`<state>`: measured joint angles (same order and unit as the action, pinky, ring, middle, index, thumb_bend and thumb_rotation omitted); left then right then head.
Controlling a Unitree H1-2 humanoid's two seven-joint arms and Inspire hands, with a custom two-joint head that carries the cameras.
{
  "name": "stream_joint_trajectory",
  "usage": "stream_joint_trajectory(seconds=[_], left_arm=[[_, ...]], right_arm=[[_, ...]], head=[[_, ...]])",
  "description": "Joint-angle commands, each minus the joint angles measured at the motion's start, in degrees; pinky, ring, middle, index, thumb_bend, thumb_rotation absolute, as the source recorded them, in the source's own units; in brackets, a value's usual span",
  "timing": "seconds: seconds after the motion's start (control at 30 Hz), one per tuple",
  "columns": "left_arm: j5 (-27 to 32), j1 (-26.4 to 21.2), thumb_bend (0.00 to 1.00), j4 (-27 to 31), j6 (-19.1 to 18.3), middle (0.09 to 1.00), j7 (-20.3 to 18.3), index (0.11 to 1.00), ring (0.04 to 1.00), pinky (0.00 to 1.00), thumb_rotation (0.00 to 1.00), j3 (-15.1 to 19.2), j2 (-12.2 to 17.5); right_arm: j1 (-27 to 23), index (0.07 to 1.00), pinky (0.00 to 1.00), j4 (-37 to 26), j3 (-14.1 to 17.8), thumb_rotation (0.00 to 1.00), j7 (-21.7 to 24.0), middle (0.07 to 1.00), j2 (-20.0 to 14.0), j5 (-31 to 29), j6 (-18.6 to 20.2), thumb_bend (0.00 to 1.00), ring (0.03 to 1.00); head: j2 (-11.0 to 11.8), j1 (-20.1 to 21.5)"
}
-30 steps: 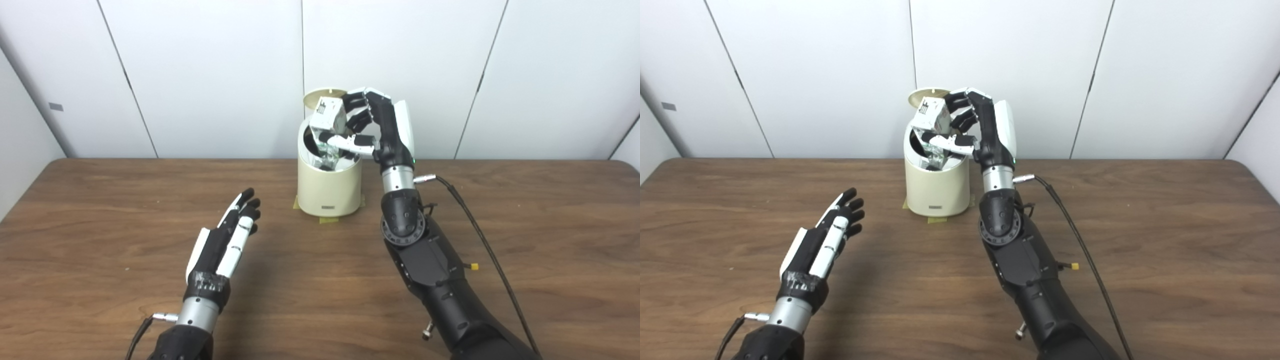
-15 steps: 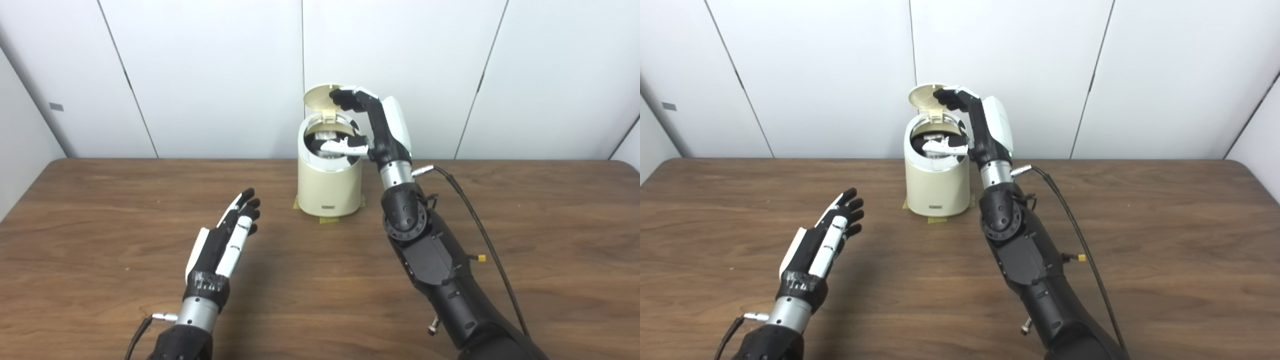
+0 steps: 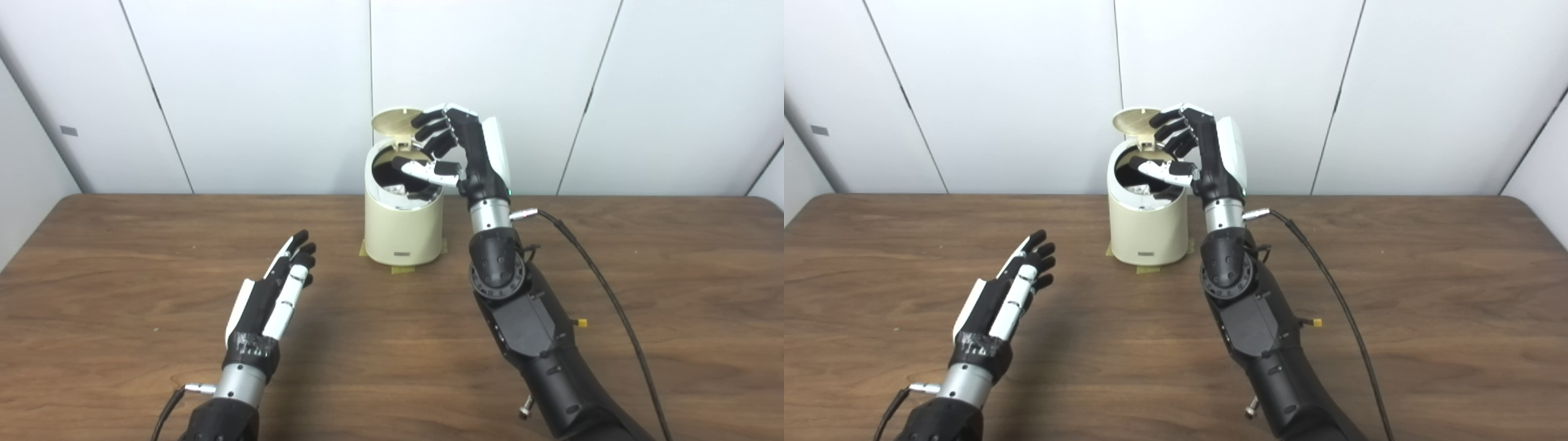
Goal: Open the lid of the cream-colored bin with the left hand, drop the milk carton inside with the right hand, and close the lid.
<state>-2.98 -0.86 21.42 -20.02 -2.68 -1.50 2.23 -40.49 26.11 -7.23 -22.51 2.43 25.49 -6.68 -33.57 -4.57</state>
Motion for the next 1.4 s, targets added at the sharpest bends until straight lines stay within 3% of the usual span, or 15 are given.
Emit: stream_joint_trajectory(seconds=[0.0,0.13,0.3,0.43,0.47,0.53,0.6,0.67,0.8,1.03,1.2,1.37], left_arm=[[0.35,-1.68,0.46,1.22,1.18,0.938,0.08,0.963,0.929,0.91,0.82,0.35,0.22],[0.49,-1.94,0.46,0.68,1.17,0.937,-0.02,0.962,0.925,0.91,0.81,0.75,0.58],[1.91,-2.30,0.46,-0.27,2.11,0.937,-0.01,0.958,0.925,0.91,0.79,1.87,0.47],[4.13,-4.04,0.47,-1.24,1.93,0.934,0.24,0.943,0.914,0.90,0.76,3.62,-0.05],[4.63,-5.01,0.47,-1.61,1.59,0.931,0.42,0.940,0.912,0.90,0.76,4.11,-0.16],[5.62,-6.43,0.47,-2.21,1.08,0.924,0.65,0.932,0.912,0.89,0.77,4.91,-0.29],[7.01,-8.49,0.46,-3.30,0.62,0.926,0.06,0.932,0.915,0.89,0.76,5.57,0.28],[7.73,-10.93,0.45,-4.98,0.31,0.926,-0.74,0.939,0.916,0.89,0.78,5.96,1.36],[7.59,-16.35,0.43,-7.70,-1.01,0.919,-2.21,0.939,0.896,0.86,0.82,5.38,4.16],[9.64,-26.13,0.46,-14.10,-2.43,0.910,-3.73,0.935,0.904,0.89,0.79,5.62,5.95],[9.92,-31.83,0.47,-18.76,-2.63,0.909,-4.06,0.921,0.905,0.89,0.78,5.43,6.24],[7.85,-37.87,0.50,-24.55,-1.05,0.908,-3.52,0.900,0.902,0.89,0.80,4.39,6.39]], right_arm=[[-1.49,0.501,0.37,-3.63,0.48,0.00,-0.17,0.490,-0.49,0.26,0.11,0.52,0.413],[1.33,0.496,0.37,-8.63,0.64,0.00,1.83,0.486,-1.59,0.60,3.26,0.52,0.418],[6.46,0.490,0.38,-16.25,1.05,0.00,7.30,0.489,-4.02,-2.77,3.73,0.52,0.432],[14.32,0.531,0.42,-26.58,2.74,0.00,13.83,0.496,-6.59,-7.19,10.43,0.52,0.419],[16.32,0.528,0.43,-28.78,3.30,0.00,15.31,0.486,-7.17,-8.53,12.29,0.52,0.457],[18.97,0.504,0.46,-31.67,4.14,0.12,17.41,0.612,-7.71,-10.55,14.69,0.50,0.535],[22.11,0.500,0.49,-34.72,5.13,0.15,18.92,0.665,-7.88,-12.64,16.92,0.50,0.586],[24.96,0.681,0.57,-37.26,5.80,0.39,19.99,0.721,-7.98,-13.80,18.71,0.56,0.657],[29.51,0.776,0.71,-41.07,7.64,0.51,22.43,0.781,-7.22,-19.49,22.05,0.61,0.740],[34.66,0.875,0.81,-43.34,10.24,0.65,24.54,0.870,-5.17,-29.09,22.64,0.54,0.861],[36.26,0.896,0.82,-42.84,10.42,0.63,24.17,0.874,-3.60,-30.27,21.55,0.54,0.868],[37.95,0.915,0.84,-41.54,10.05,0.73,24.12,0.881,-3.43,-29.32,19.18,0.52,0.876]], head=[[-0.07,0.08],[0.08,0.47],[0.31,0.96],[0.08,1.68],[0.21,1.69],[0.26,1.76],[0.41,1.89],[0.63,2.13],[1.01,2.15],[2.20,1.74],[3.78,1.30],[5.96,0.54]])
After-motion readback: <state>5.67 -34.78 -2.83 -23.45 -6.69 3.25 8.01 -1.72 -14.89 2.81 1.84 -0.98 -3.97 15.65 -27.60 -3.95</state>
